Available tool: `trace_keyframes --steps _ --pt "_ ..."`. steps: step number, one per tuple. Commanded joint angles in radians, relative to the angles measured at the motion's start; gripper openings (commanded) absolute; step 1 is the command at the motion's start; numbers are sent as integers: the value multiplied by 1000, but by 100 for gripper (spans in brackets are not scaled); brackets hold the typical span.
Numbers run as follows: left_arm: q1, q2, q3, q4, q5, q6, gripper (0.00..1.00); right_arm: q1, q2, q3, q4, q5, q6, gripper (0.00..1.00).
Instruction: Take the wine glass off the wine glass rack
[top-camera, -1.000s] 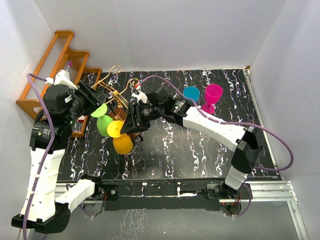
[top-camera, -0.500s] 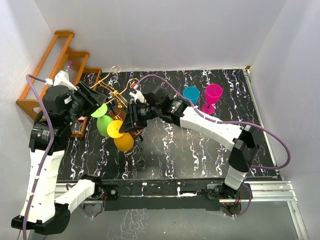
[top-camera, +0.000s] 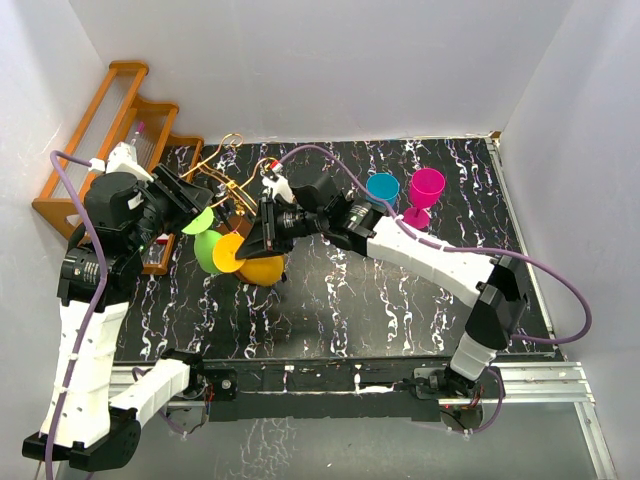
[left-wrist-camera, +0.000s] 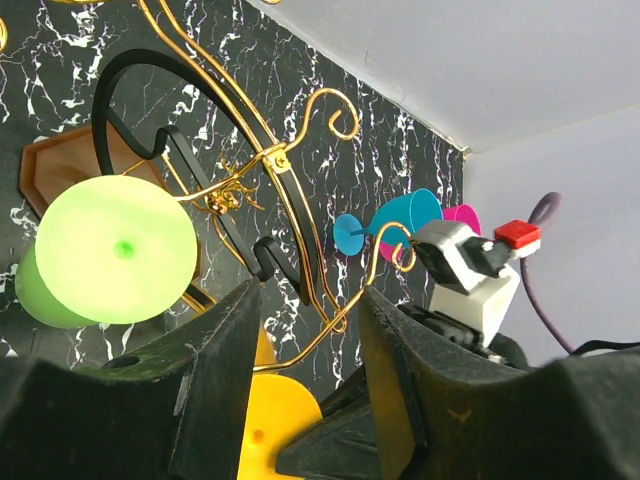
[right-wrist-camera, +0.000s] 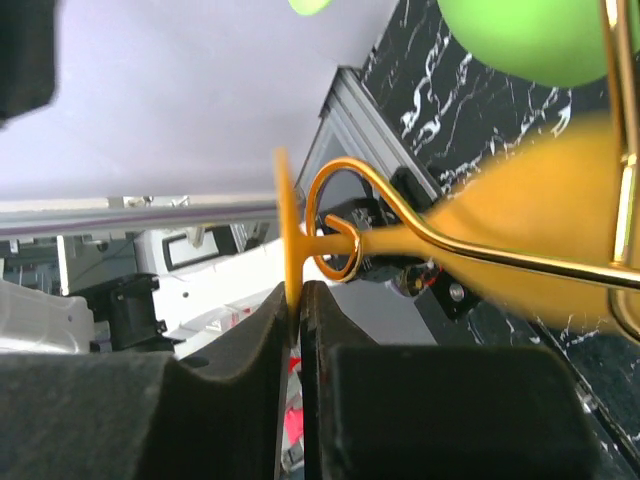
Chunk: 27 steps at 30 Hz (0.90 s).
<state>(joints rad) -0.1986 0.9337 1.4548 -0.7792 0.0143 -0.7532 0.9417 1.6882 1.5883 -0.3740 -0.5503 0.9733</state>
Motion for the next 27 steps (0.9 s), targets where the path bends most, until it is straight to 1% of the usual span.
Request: trace_keyframes --steps 1,13,27 --pt "-1 -16 -6 12 -1 -8 42 -9 -66 19 153 72 57 8" --pt "-1 -23 -6 8 1 -9 42 -13 -34 37 184 134 100 8" --pt "0 -39 -11 1 -4 -11 42 -6 46 95 220 19 116 8"
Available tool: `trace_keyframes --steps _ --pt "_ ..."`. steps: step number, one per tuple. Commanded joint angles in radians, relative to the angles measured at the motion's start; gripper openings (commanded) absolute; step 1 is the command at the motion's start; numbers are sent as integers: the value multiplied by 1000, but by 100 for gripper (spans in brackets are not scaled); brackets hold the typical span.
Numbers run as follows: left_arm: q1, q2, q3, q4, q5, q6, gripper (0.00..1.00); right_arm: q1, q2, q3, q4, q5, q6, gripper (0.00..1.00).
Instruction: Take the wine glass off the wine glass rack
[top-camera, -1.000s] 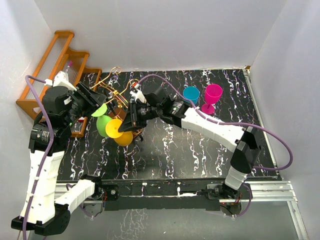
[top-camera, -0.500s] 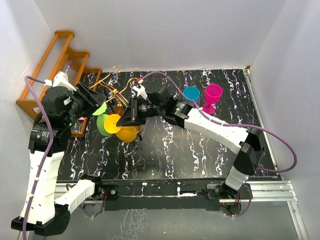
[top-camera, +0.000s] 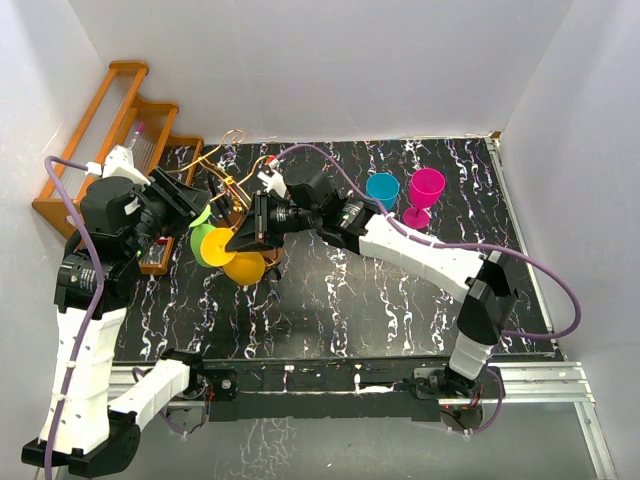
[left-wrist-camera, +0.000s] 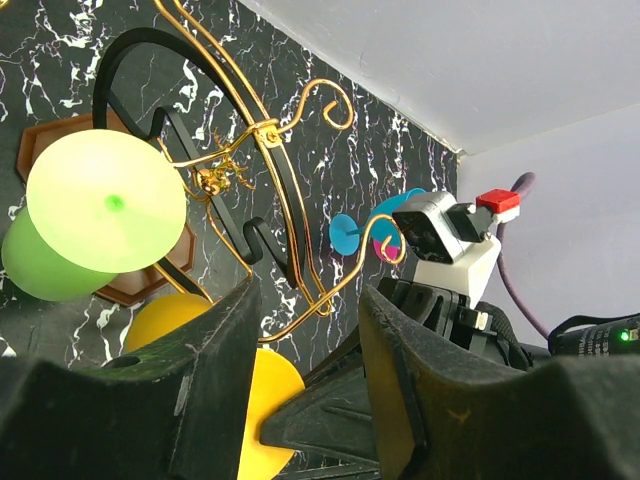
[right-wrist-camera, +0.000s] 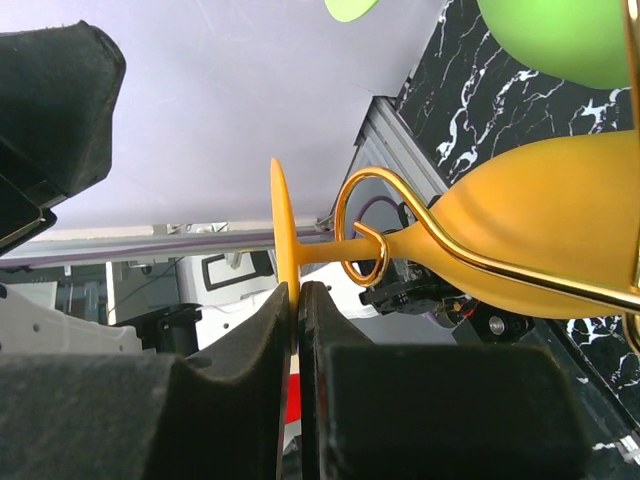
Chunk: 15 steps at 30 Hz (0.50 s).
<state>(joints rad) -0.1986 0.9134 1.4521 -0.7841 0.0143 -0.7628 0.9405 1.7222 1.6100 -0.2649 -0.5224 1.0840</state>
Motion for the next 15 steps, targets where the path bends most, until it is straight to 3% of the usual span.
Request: trace_keyframes --steps 1,15 --pt "-1 -20 -9 6 -3 -2 42 -4 17 76 114 -10 5 8" --pt "0 -22 7 -14 -8 0 42 11 85 119 112 -7 -9 8"
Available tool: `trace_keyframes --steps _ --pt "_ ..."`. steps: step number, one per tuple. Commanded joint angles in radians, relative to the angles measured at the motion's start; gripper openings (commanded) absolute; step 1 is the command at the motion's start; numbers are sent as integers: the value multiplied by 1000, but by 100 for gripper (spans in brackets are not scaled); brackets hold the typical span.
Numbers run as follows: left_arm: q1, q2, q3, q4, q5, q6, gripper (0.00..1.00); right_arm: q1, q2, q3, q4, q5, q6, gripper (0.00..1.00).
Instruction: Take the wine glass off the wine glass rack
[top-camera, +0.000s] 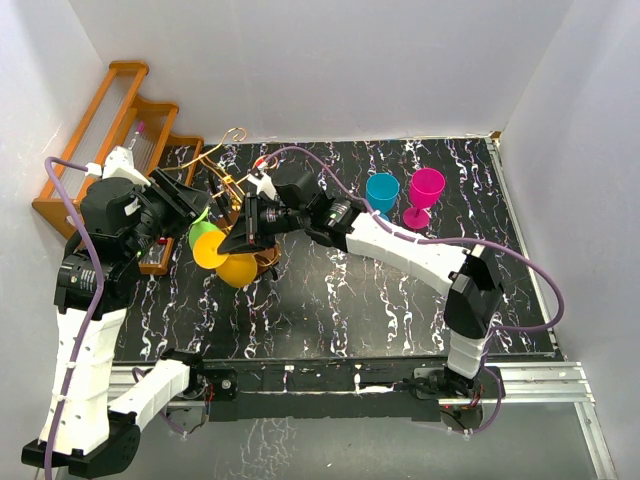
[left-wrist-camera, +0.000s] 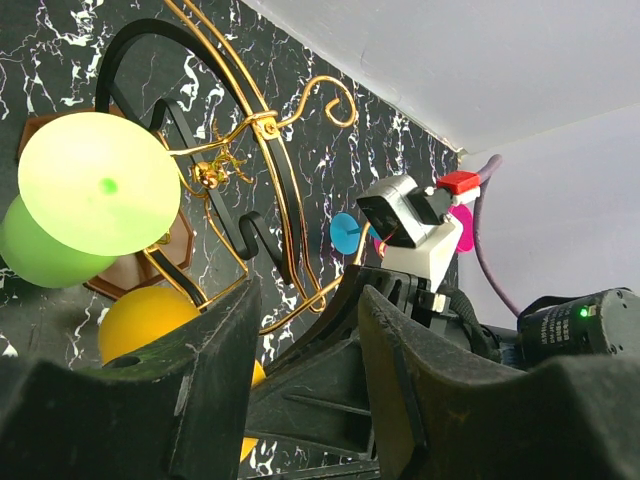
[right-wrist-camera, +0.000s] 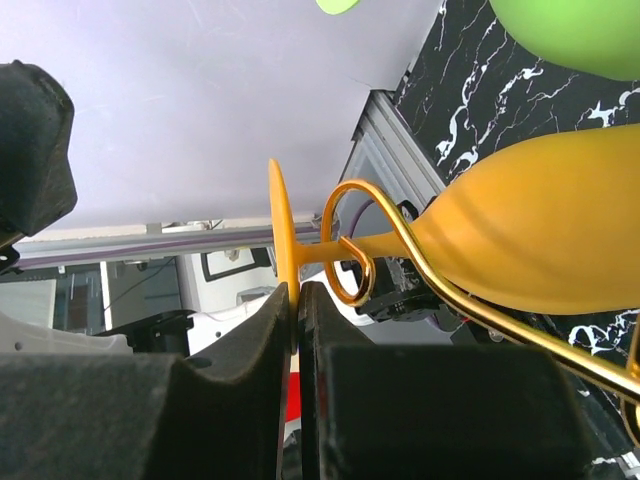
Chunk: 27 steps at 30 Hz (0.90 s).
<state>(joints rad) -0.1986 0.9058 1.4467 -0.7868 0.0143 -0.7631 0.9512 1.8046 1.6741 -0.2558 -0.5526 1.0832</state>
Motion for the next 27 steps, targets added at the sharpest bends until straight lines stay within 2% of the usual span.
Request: trace_keyframes --steps 1,8,13,21,27 --pt "-1 -14 12 -11 -8 0 42 1 3 53 113 24 -6 8" --pt "-1 -14 14 -15 -7 -1 42 3 27 77 162 6 23 8" --pt "-1 -14 13 -15 -6 -1 42 3 23 94 123 86 -13 8" --pt "0 -11 10 -13 -2 -2 42 1 -102 44 51 240 -62 8" --pt "0 11 7 15 43 -15 44 1 -233 -90 32 291 -63 8"
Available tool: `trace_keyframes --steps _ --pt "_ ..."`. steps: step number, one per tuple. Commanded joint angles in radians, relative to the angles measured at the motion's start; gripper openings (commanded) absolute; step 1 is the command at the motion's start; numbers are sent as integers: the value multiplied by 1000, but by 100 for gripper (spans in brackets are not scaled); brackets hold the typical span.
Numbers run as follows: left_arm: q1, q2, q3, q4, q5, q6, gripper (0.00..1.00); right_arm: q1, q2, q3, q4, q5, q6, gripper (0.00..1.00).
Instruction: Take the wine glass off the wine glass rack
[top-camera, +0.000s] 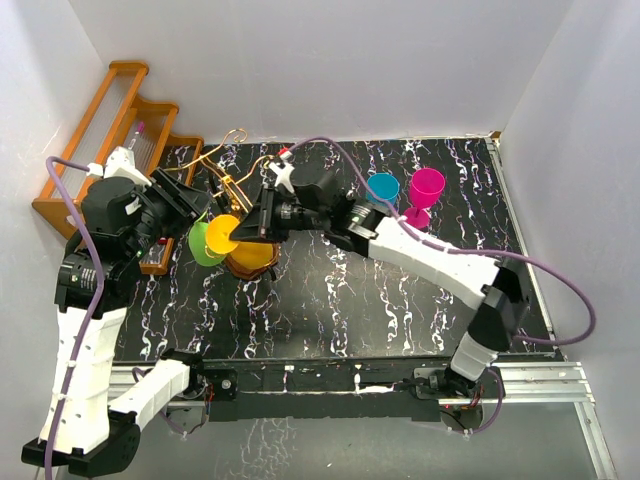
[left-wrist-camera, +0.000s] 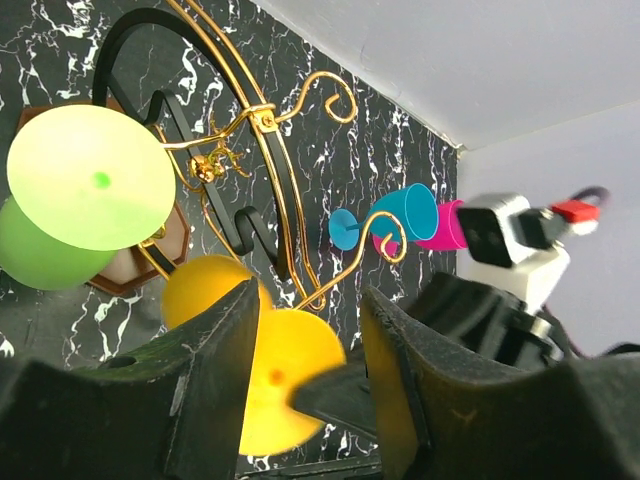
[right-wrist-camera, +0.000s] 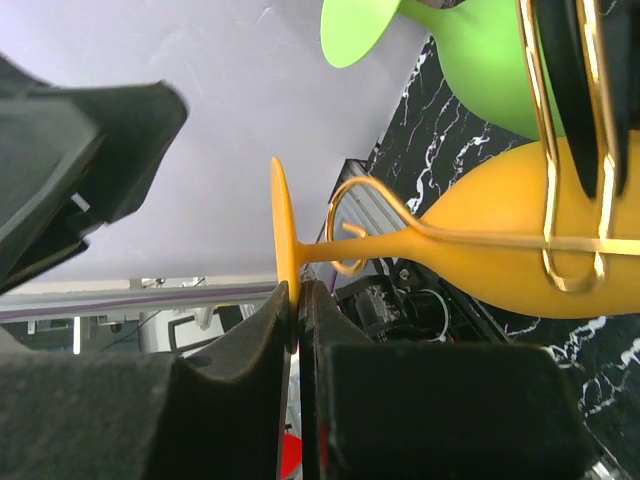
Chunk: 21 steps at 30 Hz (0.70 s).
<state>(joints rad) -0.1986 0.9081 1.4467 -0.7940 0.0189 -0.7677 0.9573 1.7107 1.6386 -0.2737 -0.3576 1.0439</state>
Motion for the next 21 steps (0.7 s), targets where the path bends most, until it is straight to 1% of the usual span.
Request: trace_keyframes --steps 1,4,8,10,12,13,15,17,19,20,21 --pt "-1 16 7 34 57 -15 45 -7 -165 -77 48 99 -21 8" --pt "0 38 13 71 106 -50 56 -7 -242 -135 22 113 -22 8" --pt "0 72 15 159 193 -117 69 -8 -354 -178 -117 195 -69 8" --pt "-2 98 21 207 242 -166 78 -7 -413 -186 -225 289 -106 8" --pt "-1 121 37 246 277 -207 90 -8 -469 -183 -350 405 -150 8" --pt "0 132 43 273 296 -229 95 -7 -497 -175 -413 475 -183 8" --pt "-1 146 46 326 336 -275 97 -7 -523 -139 -531 619 -284 8" --pt "-1 158 42 383 383 -326 97 -7 -527 -93 -585 744 -457 8" --pt "0 168 35 428 426 -370 97 -7 -522 -63 -568 834 -685 8" --pt "-1 172 32 443 444 -387 97 -7 -520 -61 -530 852 -827 8" --pt "-1 175 29 455 463 -398 97 -5 -522 -68 -458 874 -971 8"
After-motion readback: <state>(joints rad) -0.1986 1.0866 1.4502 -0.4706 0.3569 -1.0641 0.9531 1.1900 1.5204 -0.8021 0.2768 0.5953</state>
